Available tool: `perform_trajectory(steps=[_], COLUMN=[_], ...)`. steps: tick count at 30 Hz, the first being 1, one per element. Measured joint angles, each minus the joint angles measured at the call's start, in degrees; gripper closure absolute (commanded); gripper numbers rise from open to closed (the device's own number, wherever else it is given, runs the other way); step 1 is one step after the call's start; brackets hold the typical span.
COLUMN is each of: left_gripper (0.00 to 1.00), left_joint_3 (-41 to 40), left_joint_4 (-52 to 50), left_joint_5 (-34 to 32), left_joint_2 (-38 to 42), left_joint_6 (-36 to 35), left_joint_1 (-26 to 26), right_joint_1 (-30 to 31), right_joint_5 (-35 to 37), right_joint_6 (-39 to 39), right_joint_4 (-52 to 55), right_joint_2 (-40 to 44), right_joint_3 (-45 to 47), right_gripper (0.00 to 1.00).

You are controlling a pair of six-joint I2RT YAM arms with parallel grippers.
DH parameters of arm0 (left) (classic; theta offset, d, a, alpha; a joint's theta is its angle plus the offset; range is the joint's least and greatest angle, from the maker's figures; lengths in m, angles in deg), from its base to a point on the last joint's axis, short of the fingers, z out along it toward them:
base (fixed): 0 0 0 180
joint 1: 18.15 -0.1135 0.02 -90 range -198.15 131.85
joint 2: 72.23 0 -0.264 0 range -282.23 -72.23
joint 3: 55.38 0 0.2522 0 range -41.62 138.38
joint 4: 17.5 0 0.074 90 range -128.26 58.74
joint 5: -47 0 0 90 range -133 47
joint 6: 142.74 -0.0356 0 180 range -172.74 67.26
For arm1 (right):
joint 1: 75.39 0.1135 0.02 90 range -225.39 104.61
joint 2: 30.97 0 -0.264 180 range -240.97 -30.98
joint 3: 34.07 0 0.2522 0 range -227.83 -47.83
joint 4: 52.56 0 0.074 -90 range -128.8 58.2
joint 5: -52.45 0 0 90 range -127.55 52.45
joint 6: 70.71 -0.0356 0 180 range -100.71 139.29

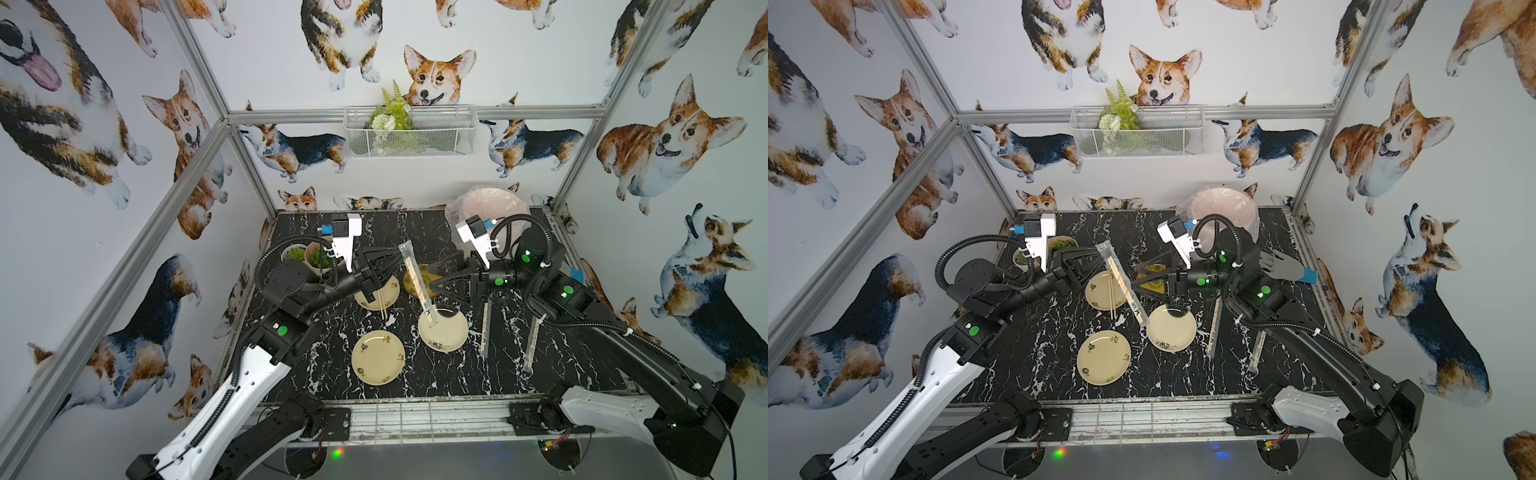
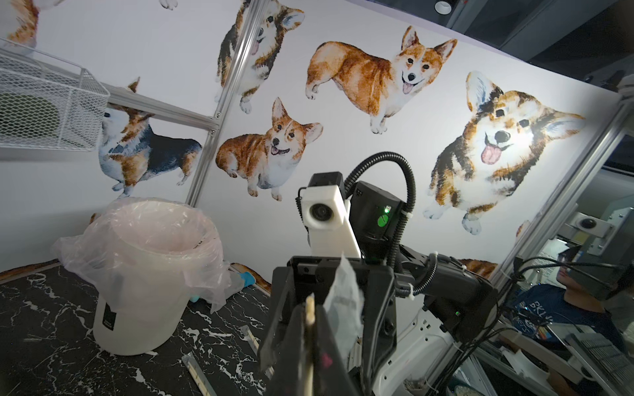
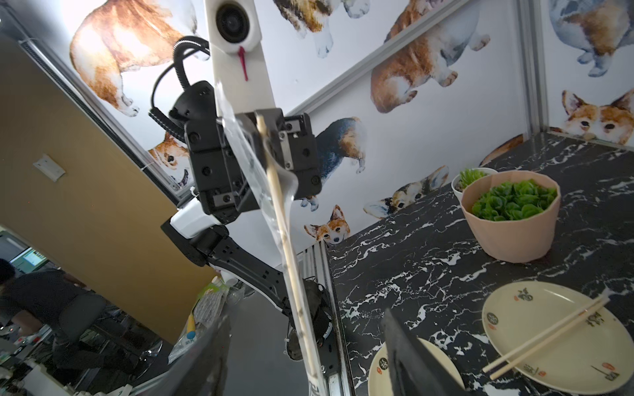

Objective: Remove the packaging of disposable chopsticks
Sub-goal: Remove the packet bag from the disposable chopsticks.

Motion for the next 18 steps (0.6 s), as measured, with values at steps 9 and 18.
perform_trajectory(steps=[9, 18], left_gripper=[1.00, 1.00], left_joint_3=[0.1, 0.2], left_joint_4=[1.1, 1.2], left_joint_5=[6.4, 7.8], left_joint_2=[-2.4, -3.1], left_joint_6=[0.5, 0.5], left_joint_1=[0.0, 0.0], right_joint_1=[0.0, 0.0], right_joint_5=[-4.6, -5.4], right_joint_6=[-3.7, -6.3], right_joint_4=[-4.3, -7.8], right_joint_2=[-5.1, -5.4], right_joint_3=[-4.1, -3.8], right_gripper=[0.69, 0.78])
